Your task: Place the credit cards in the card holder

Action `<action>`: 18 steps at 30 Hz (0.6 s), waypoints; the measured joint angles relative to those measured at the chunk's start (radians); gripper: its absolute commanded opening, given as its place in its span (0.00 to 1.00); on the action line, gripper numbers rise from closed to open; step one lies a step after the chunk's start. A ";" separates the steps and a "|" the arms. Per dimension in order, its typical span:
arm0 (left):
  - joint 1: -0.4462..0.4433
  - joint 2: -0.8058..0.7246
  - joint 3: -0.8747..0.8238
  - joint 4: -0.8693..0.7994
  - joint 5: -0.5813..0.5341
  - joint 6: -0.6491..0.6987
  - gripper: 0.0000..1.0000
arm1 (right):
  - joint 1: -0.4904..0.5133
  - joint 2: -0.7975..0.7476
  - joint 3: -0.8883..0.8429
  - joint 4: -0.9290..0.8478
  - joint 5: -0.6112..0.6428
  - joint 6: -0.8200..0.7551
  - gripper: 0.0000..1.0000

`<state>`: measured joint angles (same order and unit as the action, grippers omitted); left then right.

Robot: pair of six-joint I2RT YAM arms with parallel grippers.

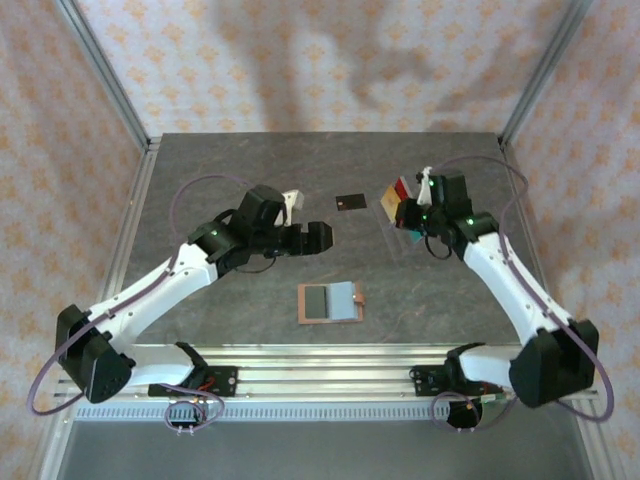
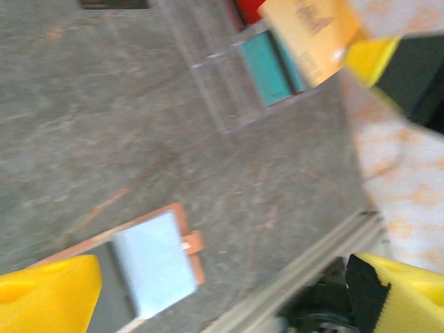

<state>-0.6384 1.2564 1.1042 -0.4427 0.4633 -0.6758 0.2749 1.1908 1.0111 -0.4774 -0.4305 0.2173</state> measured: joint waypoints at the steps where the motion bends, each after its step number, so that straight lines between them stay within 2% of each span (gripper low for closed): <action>1: 0.000 -0.016 -0.014 0.021 0.016 -0.016 0.92 | 0.003 -0.038 -0.036 0.005 -0.034 0.015 0.00; 5: 0.000 -0.084 -0.077 0.039 0.035 -0.048 0.88 | 0.029 -0.197 -0.192 0.026 -0.171 0.080 0.00; 10: -0.002 -0.121 -0.188 0.039 0.035 -0.061 0.82 | 0.080 -0.302 -0.331 0.021 -0.295 0.129 0.00; 13: -0.018 -0.119 -0.253 0.035 0.034 -0.064 0.82 | 0.091 -0.338 -0.353 -0.016 -0.338 0.132 0.00; 18: -0.082 -0.080 -0.259 0.013 0.013 -0.056 0.82 | 0.114 -0.369 -0.356 -0.040 -0.380 0.133 0.00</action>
<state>-0.7208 1.1767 0.8452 -0.4301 0.4759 -0.7319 0.3885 0.8219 0.6548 -0.5179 -0.8104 0.3504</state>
